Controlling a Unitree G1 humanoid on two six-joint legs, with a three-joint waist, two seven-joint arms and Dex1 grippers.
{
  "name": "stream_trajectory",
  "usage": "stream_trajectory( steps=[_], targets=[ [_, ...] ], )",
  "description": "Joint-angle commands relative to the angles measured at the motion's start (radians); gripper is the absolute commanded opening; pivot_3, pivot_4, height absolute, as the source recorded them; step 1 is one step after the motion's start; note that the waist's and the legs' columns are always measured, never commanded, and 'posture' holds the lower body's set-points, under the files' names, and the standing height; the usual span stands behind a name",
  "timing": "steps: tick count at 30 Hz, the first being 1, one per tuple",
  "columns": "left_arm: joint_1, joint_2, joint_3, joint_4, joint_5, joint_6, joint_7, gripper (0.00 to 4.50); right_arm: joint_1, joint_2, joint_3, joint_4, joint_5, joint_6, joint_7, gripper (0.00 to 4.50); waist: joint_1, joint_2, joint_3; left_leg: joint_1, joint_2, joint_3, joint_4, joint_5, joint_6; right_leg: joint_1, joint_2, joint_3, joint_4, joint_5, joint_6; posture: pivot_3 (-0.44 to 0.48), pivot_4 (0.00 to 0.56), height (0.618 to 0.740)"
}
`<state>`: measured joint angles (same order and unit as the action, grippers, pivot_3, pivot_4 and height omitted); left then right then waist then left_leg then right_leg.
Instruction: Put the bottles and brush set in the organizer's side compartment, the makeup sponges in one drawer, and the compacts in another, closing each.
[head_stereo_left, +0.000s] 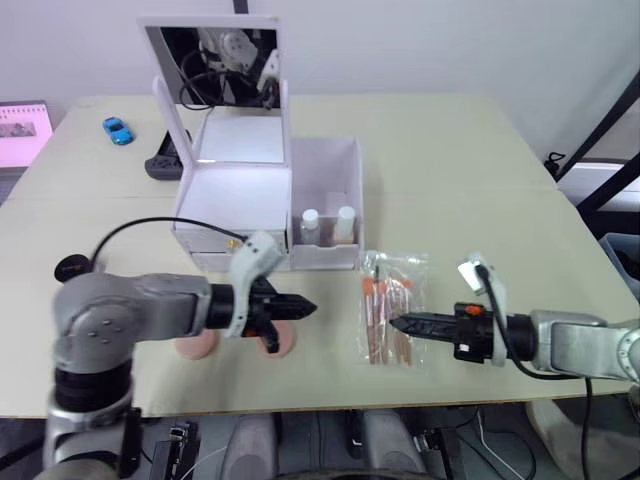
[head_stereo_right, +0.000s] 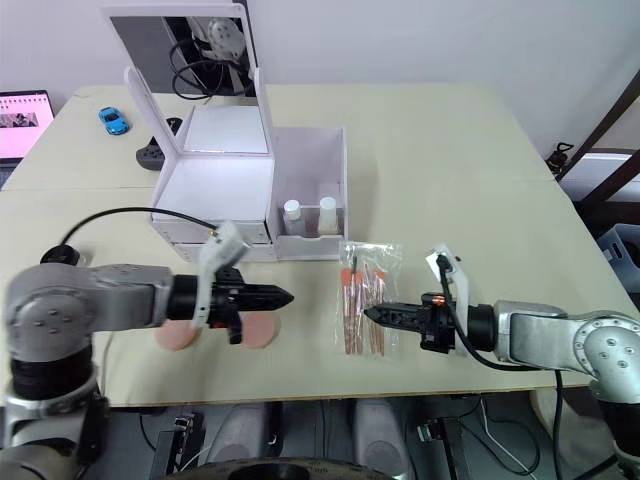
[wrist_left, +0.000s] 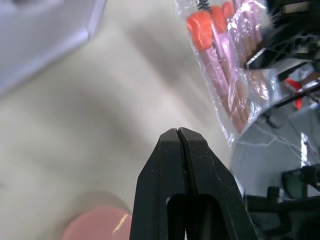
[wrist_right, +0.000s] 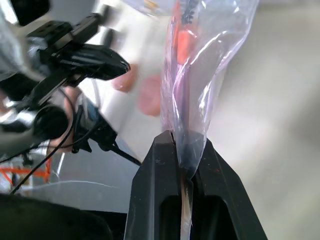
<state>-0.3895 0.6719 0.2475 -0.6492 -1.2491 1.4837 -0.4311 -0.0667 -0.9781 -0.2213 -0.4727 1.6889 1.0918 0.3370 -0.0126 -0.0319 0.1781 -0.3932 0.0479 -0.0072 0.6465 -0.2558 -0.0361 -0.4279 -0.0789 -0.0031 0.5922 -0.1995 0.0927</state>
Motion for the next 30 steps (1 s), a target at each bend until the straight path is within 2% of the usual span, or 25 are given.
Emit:
stream_trajectory(
  steps=[1,3,9,11,13,16,20,25,30],
  targets=[
    [0.083,0.053,0.171,-0.124,-0.028,-0.236,-0.229,0.0,-0.08,0.031,-0.083,-0.03,-0.187,-0.15,0.152,0.02,-0.002,0.002,0.001,0.0,0.0,0.001,-0.001,0.0,0.0,0.0,-0.001,0.0,-0.001,0.0,0.0,0.0,0.15,0.725],
    [0.147,0.099,0.255,-0.13,-0.04,-0.299,-0.29,0.0,-0.18,0.053,-0.084,0.026,-0.25,-0.208,0.202,0.02,0.001,0.002,0.001,-0.001,0.0,0.002,-0.001,0.0,0.0,0.001,-0.001,0.0,-0.006,0.0,0.0,0.0,0.15,0.725],
    [0.263,0.182,0.367,-0.052,0.088,-0.505,-0.424,0.0,-0.569,0.076,0.028,0.245,-0.37,-0.185,0.323,0.02,-0.001,0.006,0.004,-0.006,0.0,0.004,0.001,0.0,0.0,-0.001,-0.002,0.0,-0.012,0.001,-0.001,0.0,0.15,0.725],
    [0.305,0.221,0.414,-0.002,0.095,-0.522,-0.476,0.0,-0.684,0.084,0.096,0.324,-0.465,-0.203,0.434,0.02,-0.001,0.006,0.004,-0.009,0.0,0.003,0.0,0.0,0.0,-0.003,-0.002,0.0,-0.012,0.002,-0.003,0.0,0.15,0.725],
    [0.327,0.243,0.446,0.043,0.102,-0.543,-0.488,0.0,-0.798,0.105,0.2,0.421,-0.635,-0.278,0.543,0.02,-0.001,0.007,0.004,-0.012,0.0,0.004,0.0,0.0,0.0,-0.007,-0.002,0.0,-0.011,0.005,-0.007,0.0,0.15,0.725],
    [0.336,0.253,0.467,0.058,0.056,-0.547,-0.468,0.0,-0.945,0.175,0.327,0.608,-0.867,-0.437,0.673,0.02,-0.003,0.006,0.004,-0.015,0.0,0.004,-0.001,0.0,0.0,-0.011,-0.001,0.0,-0.008,0.005,-0.007,0.0,0.15,0.725],
    [0.321,0.236,0.458,0.051,-0.017,-0.55,-0.362,0.0,-1.097,0.299,0.427,0.912,-1.124,-0.716,0.823,0.02,-0.003,0.007,0.004,-0.016,0.0,0.004,-0.002,0.0,0.001,-0.013,0.0,0.0,-0.007,0.005,-0.006,0.0,0.15,0.725],
    [0.312,0.225,0.452,0.015,-0.103,-0.569,-0.258,0.0,-1.195,0.438,0.433,1.233,-1.278,-0.944,0.92,0.02,-0.005,0.007,0.004,-0.015,0.001,0.003,-0.001,0.0,0.0,-0.012,0.0,0.0,-0.004,0.005,-0.006,0.0,0.15,0.725],
    [0.331,0.245,0.463,-0.003,-0.15,-0.585,-0.225,0.0,-1.223,0.515,0.378,1.373,-1.323,-1.011,0.965,0.02,-0.005,0.007,0.004,-0.014,0.0,0.003,0.0,0.001,0.0,-0.012,0.0,0.0,0.002,0.005,-0.006,0.0,0.15,0.725]
  ],
)
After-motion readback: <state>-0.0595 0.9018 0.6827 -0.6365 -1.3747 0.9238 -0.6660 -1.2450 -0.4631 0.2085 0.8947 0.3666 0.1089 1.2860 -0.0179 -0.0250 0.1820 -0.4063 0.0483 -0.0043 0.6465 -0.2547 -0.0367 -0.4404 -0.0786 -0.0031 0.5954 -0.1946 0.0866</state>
